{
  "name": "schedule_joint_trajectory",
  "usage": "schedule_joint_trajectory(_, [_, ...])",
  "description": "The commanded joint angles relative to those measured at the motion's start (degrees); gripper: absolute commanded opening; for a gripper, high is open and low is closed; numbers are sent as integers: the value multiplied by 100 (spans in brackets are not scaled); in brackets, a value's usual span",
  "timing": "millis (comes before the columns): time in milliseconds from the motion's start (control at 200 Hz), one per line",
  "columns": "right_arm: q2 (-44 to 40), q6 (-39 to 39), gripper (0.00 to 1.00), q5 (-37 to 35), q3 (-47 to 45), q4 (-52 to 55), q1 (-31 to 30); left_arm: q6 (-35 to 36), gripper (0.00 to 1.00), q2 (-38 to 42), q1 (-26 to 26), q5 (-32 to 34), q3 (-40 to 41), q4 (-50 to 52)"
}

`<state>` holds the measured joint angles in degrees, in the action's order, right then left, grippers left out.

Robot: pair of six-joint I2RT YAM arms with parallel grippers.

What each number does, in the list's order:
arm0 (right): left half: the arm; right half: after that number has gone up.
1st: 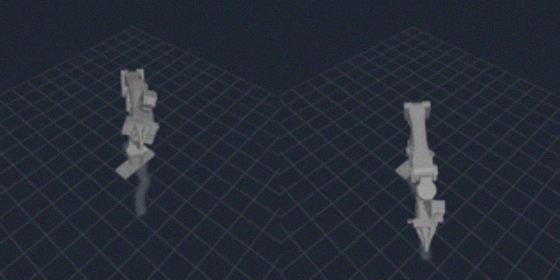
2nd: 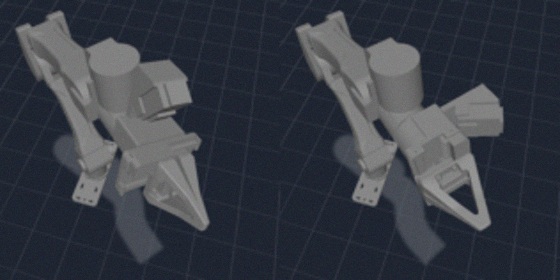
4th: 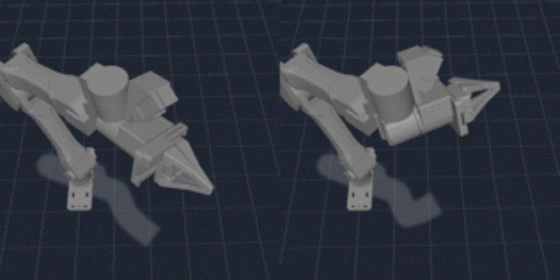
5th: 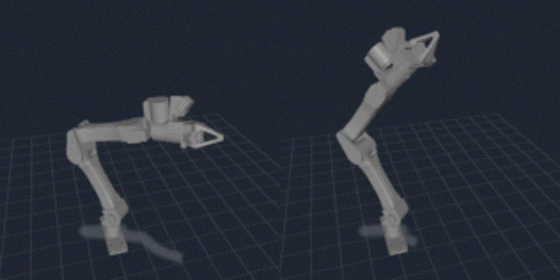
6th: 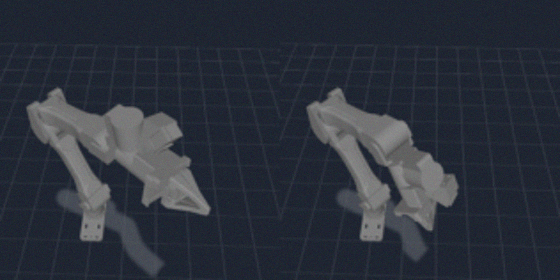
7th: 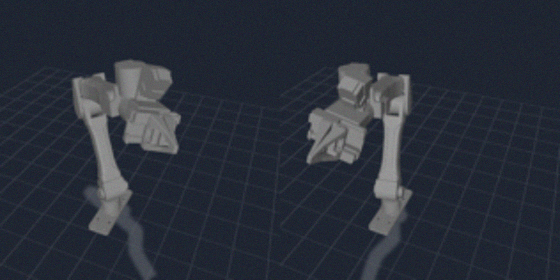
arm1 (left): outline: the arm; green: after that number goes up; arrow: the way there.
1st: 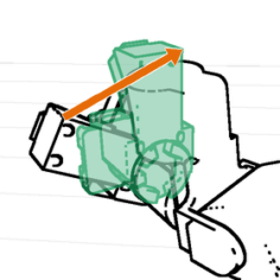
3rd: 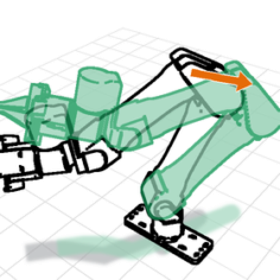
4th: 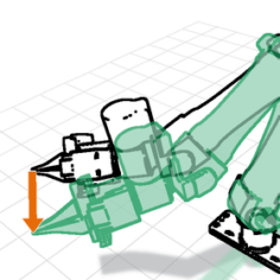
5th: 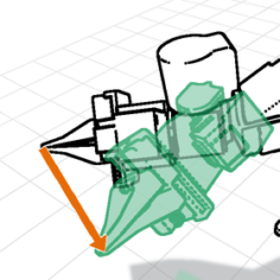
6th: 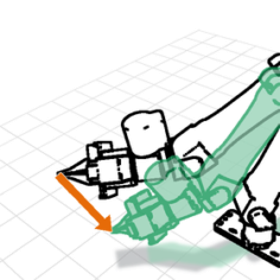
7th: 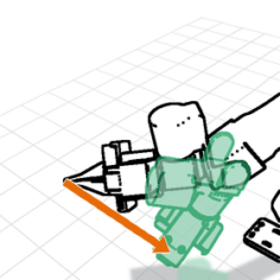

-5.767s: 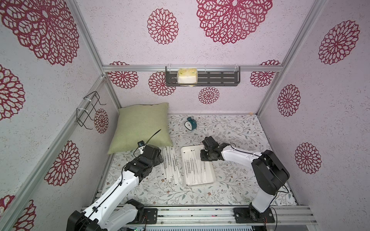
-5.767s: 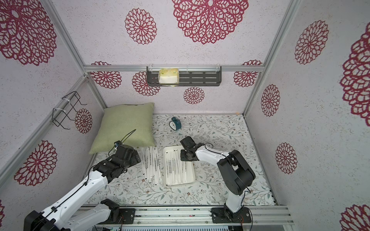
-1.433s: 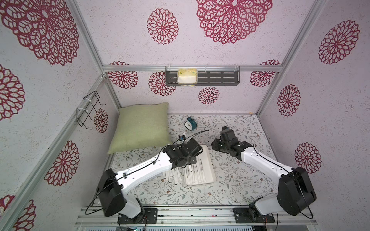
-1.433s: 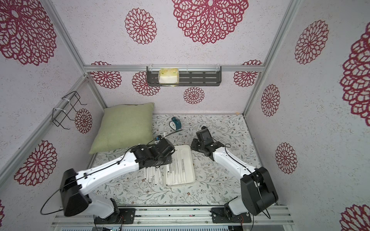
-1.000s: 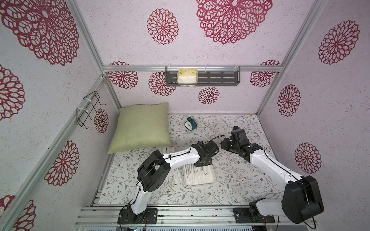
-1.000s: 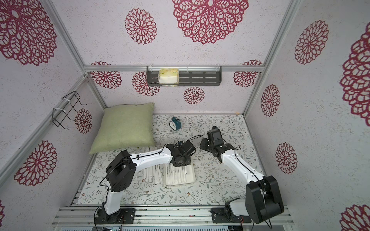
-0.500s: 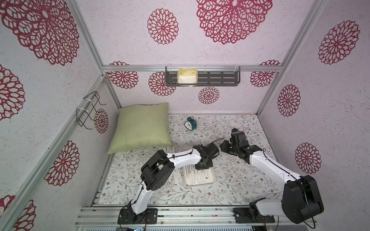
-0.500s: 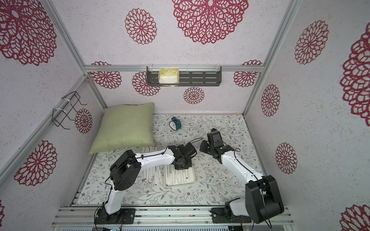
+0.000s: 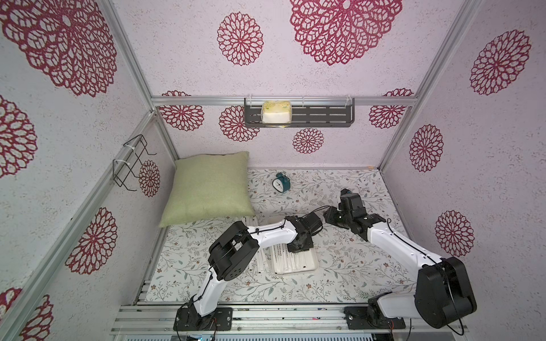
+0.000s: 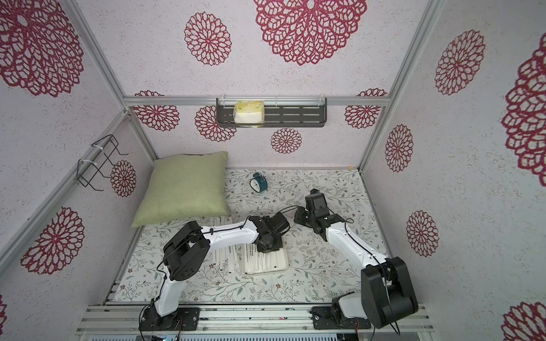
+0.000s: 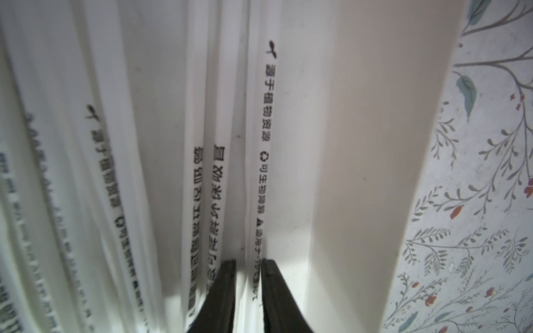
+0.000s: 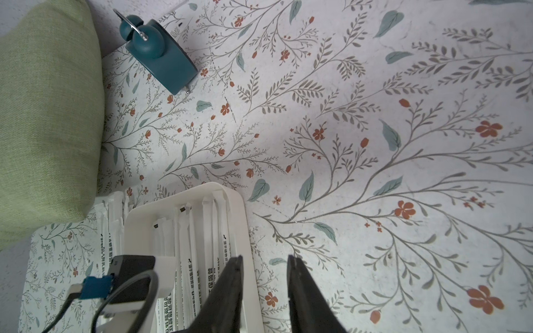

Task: Put the straws into the storage box
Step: Place the straw in the storage box.

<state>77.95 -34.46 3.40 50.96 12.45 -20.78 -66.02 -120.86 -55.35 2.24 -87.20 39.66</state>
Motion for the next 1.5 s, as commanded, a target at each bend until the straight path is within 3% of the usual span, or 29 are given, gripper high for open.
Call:
schedule_joint_trajectory(0, [42,75,32,116,24,-173,29,32,23,235,44,161,77,-41])
schedule_joint_trajectory(280, [41,44,29,178,-93,-113,-83,427,27,670,64,442,-192,82])
schedule_joint_trajectory(390, [-65,-20,24,50,-156,76,-517,643,30,1491,89,1117,48,554])
schedule_joint_trajectory(520, [67,-315,20,-208,-138,41,-1262,913,37,2821,383,2076,1162,894])
schedule_joint_trajectory(670, [713,-509,20,-488,84,-105,-1775,1331,56,4251,1102,2560,2619,772])
schedule_joint_trajectory(715, [893,-524,21,-605,156,-103,-1866,1436,66,4648,1320,2559,3043,599])
schedule_joint_trajectory(785, [1156,-501,21,-818,307,-16,-1972,1565,72,5349,1640,2465,3677,199])
schedule_joint_trajectory(971, [1625,-578,21,-999,441,29,-2061,1618,74,6634,2339,1845,5087,-1047])
schedule_joint_trajectory(1136, [1915,-606,20,-1100,519,59,-2080,1649,72,6771,2512,1738,5362,-1057])
schedule_joint_trajectory(1496, [2148,-664,12,-868,667,-8,-2139,1772,62,6126,2715,1346,5265,-1144])
